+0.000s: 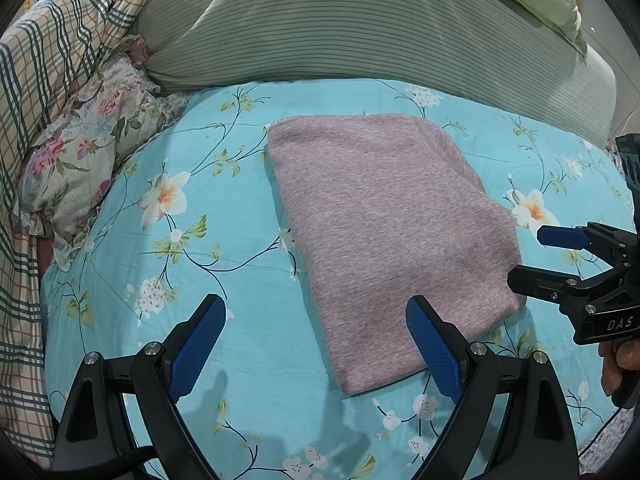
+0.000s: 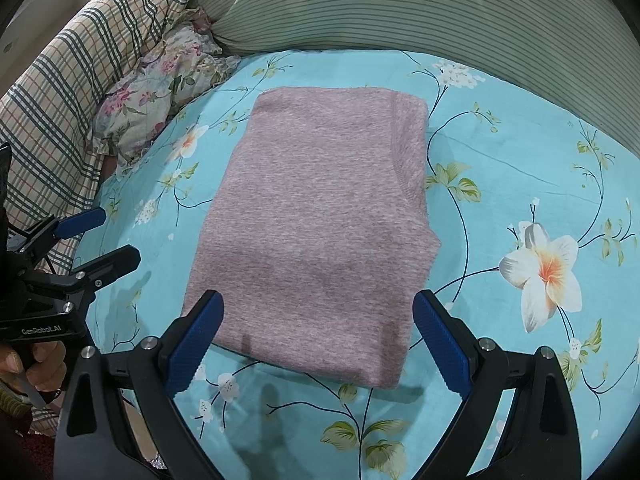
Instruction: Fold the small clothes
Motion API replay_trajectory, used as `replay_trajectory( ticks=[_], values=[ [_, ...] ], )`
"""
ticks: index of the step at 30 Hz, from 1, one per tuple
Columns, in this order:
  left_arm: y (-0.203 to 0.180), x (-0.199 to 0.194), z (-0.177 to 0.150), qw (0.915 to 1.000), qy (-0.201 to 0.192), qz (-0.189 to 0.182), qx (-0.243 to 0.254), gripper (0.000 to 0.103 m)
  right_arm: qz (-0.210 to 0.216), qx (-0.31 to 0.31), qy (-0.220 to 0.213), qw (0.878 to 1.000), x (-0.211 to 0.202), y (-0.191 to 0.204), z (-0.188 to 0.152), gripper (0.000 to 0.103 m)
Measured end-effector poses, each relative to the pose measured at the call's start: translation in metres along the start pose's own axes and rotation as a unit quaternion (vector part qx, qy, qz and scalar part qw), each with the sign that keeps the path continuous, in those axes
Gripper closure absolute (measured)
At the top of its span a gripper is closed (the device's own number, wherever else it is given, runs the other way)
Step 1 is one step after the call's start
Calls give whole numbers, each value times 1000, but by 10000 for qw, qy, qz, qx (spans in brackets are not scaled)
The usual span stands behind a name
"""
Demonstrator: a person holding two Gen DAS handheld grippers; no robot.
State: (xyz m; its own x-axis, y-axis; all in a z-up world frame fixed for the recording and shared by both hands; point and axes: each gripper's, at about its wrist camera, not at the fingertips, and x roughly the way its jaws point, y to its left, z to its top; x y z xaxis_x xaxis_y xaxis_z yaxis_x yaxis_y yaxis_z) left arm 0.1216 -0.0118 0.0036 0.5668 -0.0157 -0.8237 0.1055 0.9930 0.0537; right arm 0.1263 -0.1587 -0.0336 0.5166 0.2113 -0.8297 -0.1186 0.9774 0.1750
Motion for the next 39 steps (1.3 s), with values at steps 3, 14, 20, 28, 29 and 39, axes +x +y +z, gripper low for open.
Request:
replay_trajectory(
  ticks=[3,14,20,28,29,39],
  values=[
    [0,0,0,10000,-4,1,5,11,8,-4,1,10000,0,-1,0,8],
    [0,2,3,10000,-14,-19,49,11,11,44,-50,10000,-3,-3,3,8],
    [-4,2,5,10000,-35,-10,81,11,9,66,-69,10000,-5,-3,3,8],
    [-4,1,6,10000,-58,16,72,11,20,73,-81,9999,-6,-4,5,8],
    [-3,1,6,10000,-63,32,71,11,21,76,-86,9999,-6,-4,5,8],
    [-1,7,9,9998,-111,136,16,11,21,156,-148,9998,-4,-13,13,8]
  ],
)
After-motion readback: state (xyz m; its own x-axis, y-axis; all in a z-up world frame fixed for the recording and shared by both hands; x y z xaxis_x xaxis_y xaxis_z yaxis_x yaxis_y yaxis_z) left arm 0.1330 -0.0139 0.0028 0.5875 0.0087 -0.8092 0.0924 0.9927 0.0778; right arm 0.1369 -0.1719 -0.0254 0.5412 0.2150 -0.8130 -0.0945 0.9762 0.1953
